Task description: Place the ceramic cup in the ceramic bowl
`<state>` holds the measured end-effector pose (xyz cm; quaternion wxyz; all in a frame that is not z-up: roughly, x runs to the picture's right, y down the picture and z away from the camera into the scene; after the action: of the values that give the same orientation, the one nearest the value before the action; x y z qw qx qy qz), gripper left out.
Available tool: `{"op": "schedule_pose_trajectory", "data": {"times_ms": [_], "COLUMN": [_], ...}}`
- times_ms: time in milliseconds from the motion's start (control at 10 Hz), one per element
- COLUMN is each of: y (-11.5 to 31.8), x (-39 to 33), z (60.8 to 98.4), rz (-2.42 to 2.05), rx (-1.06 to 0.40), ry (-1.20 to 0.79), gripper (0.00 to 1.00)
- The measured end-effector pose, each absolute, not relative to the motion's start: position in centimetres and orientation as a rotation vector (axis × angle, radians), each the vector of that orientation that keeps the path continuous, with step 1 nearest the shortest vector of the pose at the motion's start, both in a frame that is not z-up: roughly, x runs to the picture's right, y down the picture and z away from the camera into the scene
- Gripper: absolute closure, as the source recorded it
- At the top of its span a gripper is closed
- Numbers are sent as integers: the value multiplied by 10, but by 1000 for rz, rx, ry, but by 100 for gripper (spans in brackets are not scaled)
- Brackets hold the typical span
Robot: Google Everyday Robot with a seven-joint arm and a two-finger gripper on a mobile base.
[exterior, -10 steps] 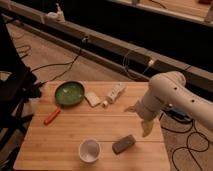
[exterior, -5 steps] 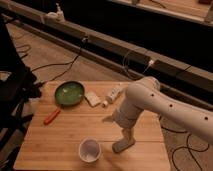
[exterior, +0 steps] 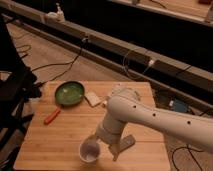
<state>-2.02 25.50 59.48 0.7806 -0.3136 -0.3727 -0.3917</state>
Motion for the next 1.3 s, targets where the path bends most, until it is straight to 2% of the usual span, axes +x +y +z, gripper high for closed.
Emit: {"op": "schedule_pose_trajectory", "data": {"times_ms": [400, 700, 1100, 1200, 1300], "y": [255, 272, 295, 302, 309], "x": [-18, 0, -4, -8, -12], "z": [595, 610, 633, 640, 648], "rz": [-846, -847, -833, -827, -818], "rx": [-682, -765, -849, -868, -881], "ry": [-802, -727, -720, -731, -743], "gripper": [20, 20, 20, 22, 30]}}
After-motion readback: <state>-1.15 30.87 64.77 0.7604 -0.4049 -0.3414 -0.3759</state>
